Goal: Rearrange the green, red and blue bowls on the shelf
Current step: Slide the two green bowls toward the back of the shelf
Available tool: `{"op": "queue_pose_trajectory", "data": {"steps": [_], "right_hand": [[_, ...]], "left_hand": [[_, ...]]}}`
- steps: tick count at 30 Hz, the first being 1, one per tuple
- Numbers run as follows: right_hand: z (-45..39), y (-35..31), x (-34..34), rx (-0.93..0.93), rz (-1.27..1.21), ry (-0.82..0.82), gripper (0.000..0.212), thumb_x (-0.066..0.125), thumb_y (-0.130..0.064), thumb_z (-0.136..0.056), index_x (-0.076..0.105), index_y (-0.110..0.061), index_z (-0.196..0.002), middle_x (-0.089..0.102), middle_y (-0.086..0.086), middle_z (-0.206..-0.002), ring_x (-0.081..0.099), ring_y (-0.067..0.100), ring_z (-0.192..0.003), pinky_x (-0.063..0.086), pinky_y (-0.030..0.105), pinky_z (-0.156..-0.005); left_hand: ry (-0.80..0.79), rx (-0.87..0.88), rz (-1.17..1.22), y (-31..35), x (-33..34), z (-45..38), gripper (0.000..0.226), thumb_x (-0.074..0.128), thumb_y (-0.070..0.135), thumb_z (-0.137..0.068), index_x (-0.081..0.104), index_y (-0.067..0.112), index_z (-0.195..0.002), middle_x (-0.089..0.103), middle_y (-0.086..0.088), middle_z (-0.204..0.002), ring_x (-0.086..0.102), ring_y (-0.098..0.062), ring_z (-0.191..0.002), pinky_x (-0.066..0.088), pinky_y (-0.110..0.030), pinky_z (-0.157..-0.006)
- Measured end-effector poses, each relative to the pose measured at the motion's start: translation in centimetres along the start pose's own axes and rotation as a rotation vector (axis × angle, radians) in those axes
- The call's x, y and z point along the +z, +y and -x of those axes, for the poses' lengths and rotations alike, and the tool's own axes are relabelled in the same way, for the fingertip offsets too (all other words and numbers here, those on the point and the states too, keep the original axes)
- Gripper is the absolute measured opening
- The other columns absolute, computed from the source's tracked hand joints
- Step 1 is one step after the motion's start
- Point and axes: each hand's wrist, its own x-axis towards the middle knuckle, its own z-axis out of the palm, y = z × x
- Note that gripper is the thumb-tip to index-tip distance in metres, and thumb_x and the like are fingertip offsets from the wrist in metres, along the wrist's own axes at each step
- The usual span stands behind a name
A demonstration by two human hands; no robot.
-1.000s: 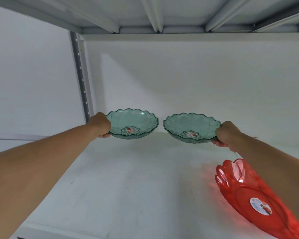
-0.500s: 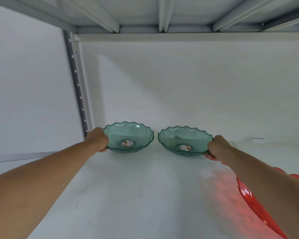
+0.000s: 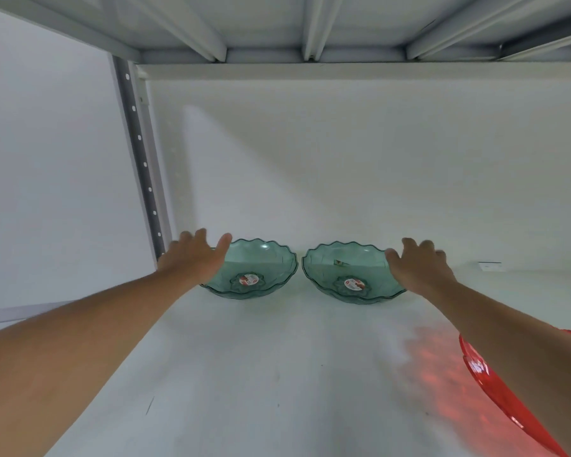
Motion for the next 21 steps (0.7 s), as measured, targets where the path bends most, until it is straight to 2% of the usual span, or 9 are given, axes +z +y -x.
{"op": "queue_pose_trajectory", "data": {"steps": [3,6,14,21], "right_hand": [[0.7,-1.6,-1.5,-0.251,0.183,0.012,0.061,0.032,-0.054,-0.103,0.04,-0.026,-0.156,0.047,0.012,-0.148,0.043,0.035,-0.138,0.045,0.053,-0.102],[1.7,-3.0,-2.2,-0.347,0.244,-0.043,0.062,0.03,-0.058,-0.102,0.04,-0.033,-0.157,0.049,0.006,-0.15,0.045,0.03,-0.138,0.048,0.051,-0.102],[3.5,-3.0,-3.5,-0.379,0.271,-0.046,0.064,0.028,-0.062,-0.101,0.039,-0.035,-0.158,0.05,0.003,-0.151,0.044,0.028,-0.14,0.047,0.05,-0.103],[3.7,1.7,-5.9,-0.343,0.251,-0.026,0.065,0.027,-0.064,-0.101,0.041,-0.036,-0.158,0.05,0.005,-0.154,0.045,0.031,-0.141,0.044,0.051,-0.108]], "left_hand": [[-0.001,0.234,-0.023,2.9,-1.4,0.3,0.084,0.022,0.077,-0.099,0.031,0.029,-0.167,0.039,-0.006,-0.17,0.038,-0.034,-0.153,0.04,-0.054,-0.115],[0.021,0.338,-0.03,6.0,-2.1,1.3,0.079,0.025,0.074,-0.099,0.042,0.03,-0.162,0.047,-0.002,-0.165,0.042,-0.029,-0.151,0.041,-0.051,-0.114],[0.007,0.361,-0.038,9.4,-2.6,3.8,0.076,0.027,0.074,-0.099,0.045,0.033,-0.161,0.048,0.002,-0.163,0.043,-0.024,-0.15,0.041,-0.047,-0.114],[-0.022,0.441,0.004,14.0,-1.0,7.8,0.074,0.027,0.075,-0.099,0.046,0.037,-0.159,0.043,0.008,-0.167,0.04,-0.018,-0.153,0.037,-0.044,-0.118]]}}
